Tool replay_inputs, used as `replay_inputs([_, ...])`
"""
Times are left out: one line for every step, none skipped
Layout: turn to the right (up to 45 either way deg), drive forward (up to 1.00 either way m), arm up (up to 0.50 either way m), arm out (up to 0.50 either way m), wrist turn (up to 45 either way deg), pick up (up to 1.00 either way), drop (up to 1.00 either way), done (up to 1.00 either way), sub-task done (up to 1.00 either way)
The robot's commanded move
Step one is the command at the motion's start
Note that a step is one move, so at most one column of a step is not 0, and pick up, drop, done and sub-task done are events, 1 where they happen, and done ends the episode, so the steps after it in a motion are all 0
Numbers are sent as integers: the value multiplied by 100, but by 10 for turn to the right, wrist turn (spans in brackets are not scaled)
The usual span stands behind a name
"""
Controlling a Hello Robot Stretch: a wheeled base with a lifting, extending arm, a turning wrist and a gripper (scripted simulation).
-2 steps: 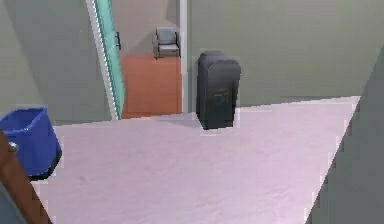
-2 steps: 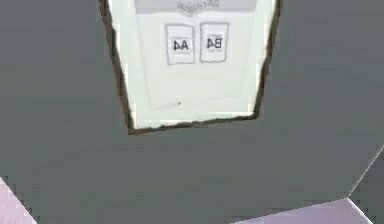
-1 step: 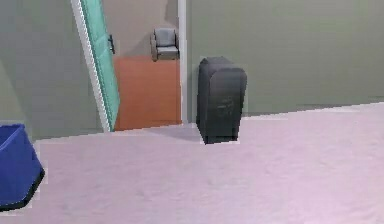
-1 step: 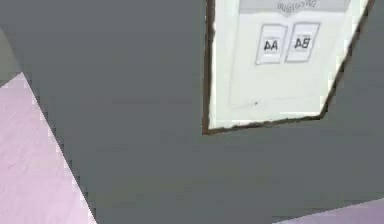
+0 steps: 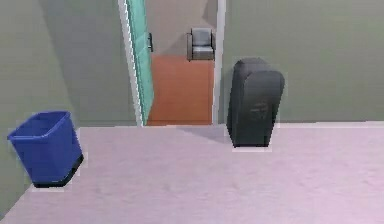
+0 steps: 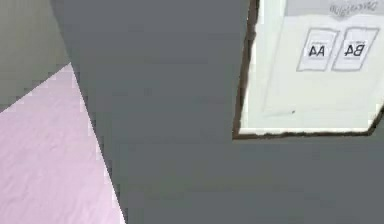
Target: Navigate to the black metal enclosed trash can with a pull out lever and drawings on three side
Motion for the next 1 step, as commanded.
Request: replay_inputs([0, 65, 0, 0, 0, 0, 0, 0, 0])
